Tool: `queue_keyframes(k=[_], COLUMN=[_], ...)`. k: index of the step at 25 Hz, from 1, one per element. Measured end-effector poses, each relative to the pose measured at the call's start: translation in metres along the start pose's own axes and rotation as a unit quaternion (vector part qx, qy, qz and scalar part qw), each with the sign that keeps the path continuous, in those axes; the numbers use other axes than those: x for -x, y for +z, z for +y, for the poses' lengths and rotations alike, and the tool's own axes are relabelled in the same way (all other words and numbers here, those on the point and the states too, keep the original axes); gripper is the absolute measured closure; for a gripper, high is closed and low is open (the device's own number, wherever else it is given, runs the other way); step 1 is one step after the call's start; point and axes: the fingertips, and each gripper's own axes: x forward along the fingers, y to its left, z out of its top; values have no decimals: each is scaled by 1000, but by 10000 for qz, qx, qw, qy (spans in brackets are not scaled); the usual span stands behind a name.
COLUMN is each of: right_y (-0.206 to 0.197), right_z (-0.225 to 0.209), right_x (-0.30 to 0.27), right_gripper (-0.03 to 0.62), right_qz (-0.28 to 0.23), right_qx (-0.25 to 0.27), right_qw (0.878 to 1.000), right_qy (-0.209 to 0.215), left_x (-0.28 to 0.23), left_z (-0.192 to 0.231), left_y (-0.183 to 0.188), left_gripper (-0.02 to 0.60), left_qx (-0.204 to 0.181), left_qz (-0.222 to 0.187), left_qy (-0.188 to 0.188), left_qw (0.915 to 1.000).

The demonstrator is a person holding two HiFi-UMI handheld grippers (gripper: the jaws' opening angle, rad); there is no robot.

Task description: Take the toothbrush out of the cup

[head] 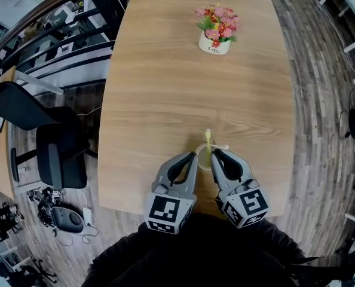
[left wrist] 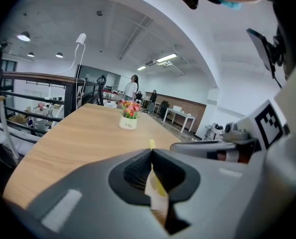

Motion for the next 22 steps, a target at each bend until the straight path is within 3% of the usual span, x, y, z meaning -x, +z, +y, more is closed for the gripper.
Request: queue_keyframes(k=[7,22], right_y=[-7,-17], right_z=[-7,-15], right_x=[-20,-53], right_gripper=[487,487], right_qz=[256,723], right_qx=[12,328], right_qw=[9996,9966], right_qy=[-64,-198], left_x=[-16,-43], left_z=[21,48], left_y=[-10,-30], left_gripper=[572,572], left_qx=[217,686], left_qz=[177,446], left_qy=[24,-63], left_qw=[9996,9966])
